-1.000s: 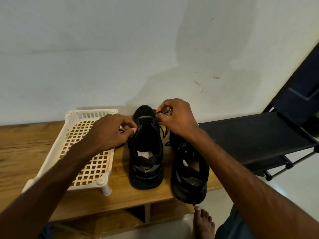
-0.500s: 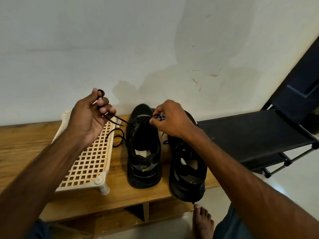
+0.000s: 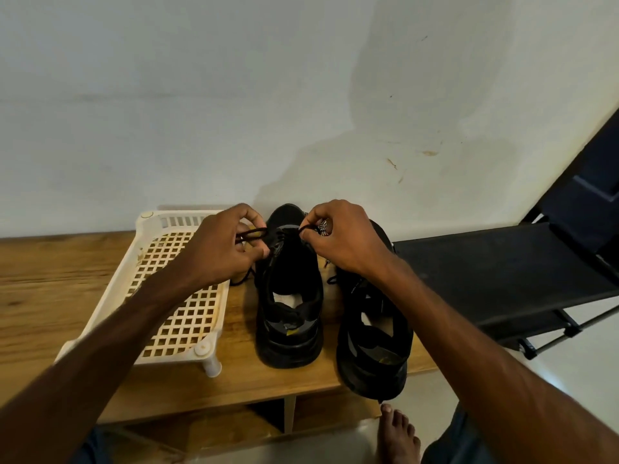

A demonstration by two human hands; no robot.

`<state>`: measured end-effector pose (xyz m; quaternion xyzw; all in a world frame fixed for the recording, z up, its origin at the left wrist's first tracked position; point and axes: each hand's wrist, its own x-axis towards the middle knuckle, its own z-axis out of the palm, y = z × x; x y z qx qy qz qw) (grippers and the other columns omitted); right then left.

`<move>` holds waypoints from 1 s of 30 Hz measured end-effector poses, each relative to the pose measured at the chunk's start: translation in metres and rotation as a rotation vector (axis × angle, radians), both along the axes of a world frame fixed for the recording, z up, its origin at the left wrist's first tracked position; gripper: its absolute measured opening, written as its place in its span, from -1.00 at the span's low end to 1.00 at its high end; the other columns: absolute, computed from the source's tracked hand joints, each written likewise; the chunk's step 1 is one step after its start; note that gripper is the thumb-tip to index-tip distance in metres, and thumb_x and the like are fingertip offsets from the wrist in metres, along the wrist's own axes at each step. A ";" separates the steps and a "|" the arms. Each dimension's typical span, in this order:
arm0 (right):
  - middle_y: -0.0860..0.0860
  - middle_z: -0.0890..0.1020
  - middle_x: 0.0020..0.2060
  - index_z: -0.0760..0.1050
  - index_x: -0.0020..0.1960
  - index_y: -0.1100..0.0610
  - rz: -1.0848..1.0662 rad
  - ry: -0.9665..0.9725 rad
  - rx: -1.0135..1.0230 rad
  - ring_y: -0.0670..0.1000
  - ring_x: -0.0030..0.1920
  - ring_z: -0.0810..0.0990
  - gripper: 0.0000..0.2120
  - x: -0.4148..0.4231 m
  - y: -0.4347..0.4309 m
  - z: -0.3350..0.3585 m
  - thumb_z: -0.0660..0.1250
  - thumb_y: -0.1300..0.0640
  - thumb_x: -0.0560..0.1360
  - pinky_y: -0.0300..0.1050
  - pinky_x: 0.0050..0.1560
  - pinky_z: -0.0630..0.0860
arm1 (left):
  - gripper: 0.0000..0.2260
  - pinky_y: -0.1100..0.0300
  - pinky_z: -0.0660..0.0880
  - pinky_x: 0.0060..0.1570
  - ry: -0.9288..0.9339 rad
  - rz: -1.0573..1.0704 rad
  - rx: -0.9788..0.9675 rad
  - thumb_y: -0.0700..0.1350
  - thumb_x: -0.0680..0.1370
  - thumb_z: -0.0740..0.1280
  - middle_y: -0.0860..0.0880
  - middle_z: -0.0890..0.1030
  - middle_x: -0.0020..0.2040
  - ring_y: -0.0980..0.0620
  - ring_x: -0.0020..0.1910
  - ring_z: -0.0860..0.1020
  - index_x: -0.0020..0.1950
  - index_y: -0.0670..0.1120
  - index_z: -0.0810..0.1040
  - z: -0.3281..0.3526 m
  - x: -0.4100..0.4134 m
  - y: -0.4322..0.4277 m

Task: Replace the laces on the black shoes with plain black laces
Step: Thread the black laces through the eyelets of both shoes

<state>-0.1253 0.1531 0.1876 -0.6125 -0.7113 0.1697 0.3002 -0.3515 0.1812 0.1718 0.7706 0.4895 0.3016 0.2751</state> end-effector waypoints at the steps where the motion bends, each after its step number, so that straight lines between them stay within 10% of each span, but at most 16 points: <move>1: -0.12 0.69 -0.13 0.70 -0.01 0.05 0.004 0.002 -0.017 -0.36 -0.36 0.52 -0.93 0.000 0.000 -0.001 0.45 0.11 0.53 -0.48 -0.31 0.35 | -0.68 0.43 0.55 -0.22 -0.042 0.035 0.021 -0.18 0.44 0.58 0.13 0.71 -0.18 0.28 -0.22 0.66 0.03 0.10 0.52 0.001 0.000 0.001; 6: -0.12 0.69 -0.15 0.70 -0.02 0.04 0.030 -0.009 -0.047 -0.34 -0.32 0.57 -0.91 -0.002 -0.002 -0.003 0.51 0.07 0.50 -0.50 -0.28 0.42 | -0.72 0.36 0.58 0.03 -0.315 0.123 0.112 -0.19 0.53 0.49 0.07 0.68 -0.03 0.17 0.05 0.65 0.22 0.02 0.62 0.008 0.003 0.001; 11: -0.07 0.63 0.01 0.64 0.17 0.04 0.044 -0.112 -0.118 -0.12 -0.08 0.59 -0.67 -0.008 -0.003 -0.010 0.58 0.04 0.44 -0.19 -0.05 0.60 | -0.77 0.35 0.33 -0.47 -0.769 0.045 -0.215 -0.20 0.58 0.43 0.04 0.62 -0.16 0.16 -0.35 0.39 0.23 -0.05 0.68 0.014 0.006 0.000; 19: -0.08 0.59 -0.06 0.60 0.19 0.07 -0.010 -0.126 -0.117 -0.05 -0.02 0.60 -0.66 -0.013 -0.002 -0.014 0.51 0.19 0.43 -0.15 -0.04 0.61 | -0.68 0.37 0.22 -0.51 -1.070 -0.054 -0.586 -0.15 0.49 0.42 0.11 0.61 -0.14 0.18 -0.40 0.32 0.24 -0.16 0.63 0.014 0.012 -0.001; 30: -0.05 0.61 -0.06 0.59 0.18 0.05 -0.014 -0.099 -0.126 -0.05 -0.03 0.61 -0.66 -0.012 -0.002 -0.014 0.51 0.19 0.42 -0.18 -0.07 0.59 | -0.78 0.19 0.54 -0.12 -0.320 0.038 -0.208 -0.06 0.64 0.33 -0.04 0.69 -0.34 0.08 -0.27 0.68 -0.06 -0.05 0.75 0.003 0.006 -0.002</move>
